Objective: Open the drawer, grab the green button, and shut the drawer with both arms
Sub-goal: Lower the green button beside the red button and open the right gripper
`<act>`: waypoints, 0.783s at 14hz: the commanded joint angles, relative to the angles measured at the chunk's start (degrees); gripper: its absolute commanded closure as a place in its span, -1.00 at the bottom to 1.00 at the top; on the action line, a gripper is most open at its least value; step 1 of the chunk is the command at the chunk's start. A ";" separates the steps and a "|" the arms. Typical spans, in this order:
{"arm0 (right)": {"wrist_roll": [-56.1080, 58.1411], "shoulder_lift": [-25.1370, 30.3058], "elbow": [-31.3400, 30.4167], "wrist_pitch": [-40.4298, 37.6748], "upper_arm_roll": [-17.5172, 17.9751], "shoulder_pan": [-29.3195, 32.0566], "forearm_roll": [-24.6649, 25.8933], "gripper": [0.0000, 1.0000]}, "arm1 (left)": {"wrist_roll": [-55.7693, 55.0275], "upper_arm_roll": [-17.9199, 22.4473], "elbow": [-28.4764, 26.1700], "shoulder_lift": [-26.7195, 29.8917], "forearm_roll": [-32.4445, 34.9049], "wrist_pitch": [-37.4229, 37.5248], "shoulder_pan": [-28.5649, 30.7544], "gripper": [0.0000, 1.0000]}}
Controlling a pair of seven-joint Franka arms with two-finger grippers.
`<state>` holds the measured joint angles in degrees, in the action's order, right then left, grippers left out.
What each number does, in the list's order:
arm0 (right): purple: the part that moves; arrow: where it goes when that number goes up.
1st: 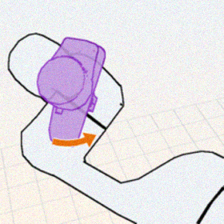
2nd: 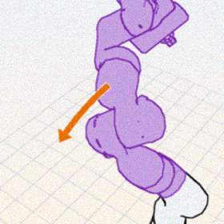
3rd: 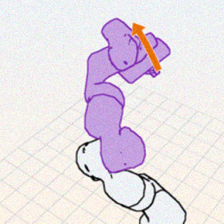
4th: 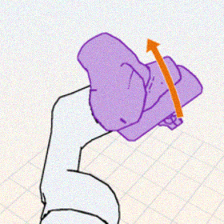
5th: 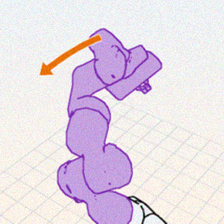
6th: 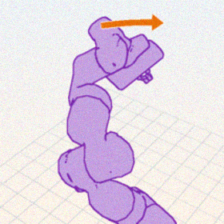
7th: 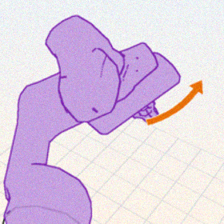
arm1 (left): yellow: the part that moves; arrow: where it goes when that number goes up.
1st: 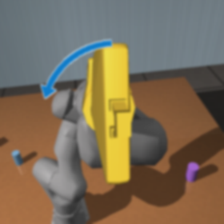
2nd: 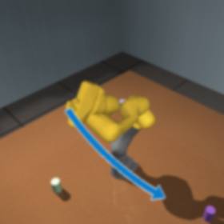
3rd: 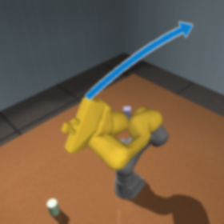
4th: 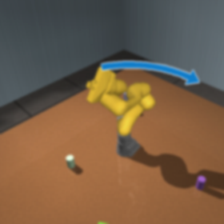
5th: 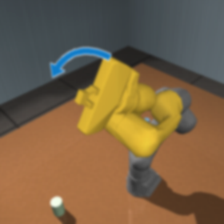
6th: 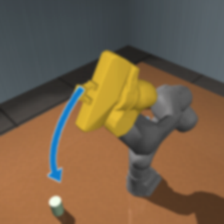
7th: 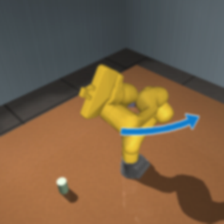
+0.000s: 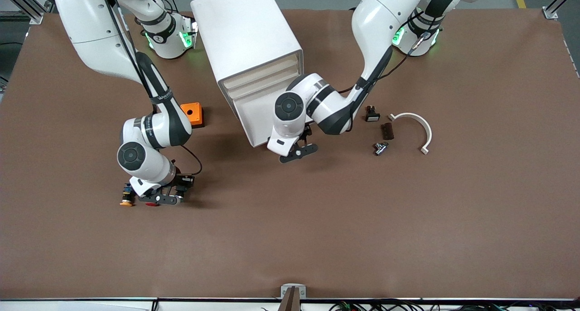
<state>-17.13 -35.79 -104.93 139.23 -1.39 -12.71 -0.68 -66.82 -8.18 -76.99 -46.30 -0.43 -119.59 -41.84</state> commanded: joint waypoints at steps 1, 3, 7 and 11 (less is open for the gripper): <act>0.78 0.01 -0.36 0.43 1.13 1.55 1.12 0.96 | -1.73 0.53 0.35 -0.11 0.70 -0.47 -2.01 -1.00; 0.69 0.01 -0.27 -0.09 1.13 2.07 1.04 0.60 | -3.04 0.36 0.35 0.06 0.52 -0.47 -2.63 -1.00; 0.60 0.10 0.17 -0.10 1.13 2.34 1.04 -1.00 | -4.89 0.01 0.35 0.59 -3.50 -0.38 -3.86 -1.00; 1.30 1.06 1.05 -0.36 1.04 2.25 1.04 -1.00 | -5.77 0.01 0.18 0.59 -9.48 -0.12 -5.00 -1.00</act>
<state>-16.49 -36.01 -104.11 139.28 -1.34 -11.58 -0.68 -71.06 -8.44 -76.60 -46.30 -7.13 -119.78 -45.86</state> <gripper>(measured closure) 0.000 0.000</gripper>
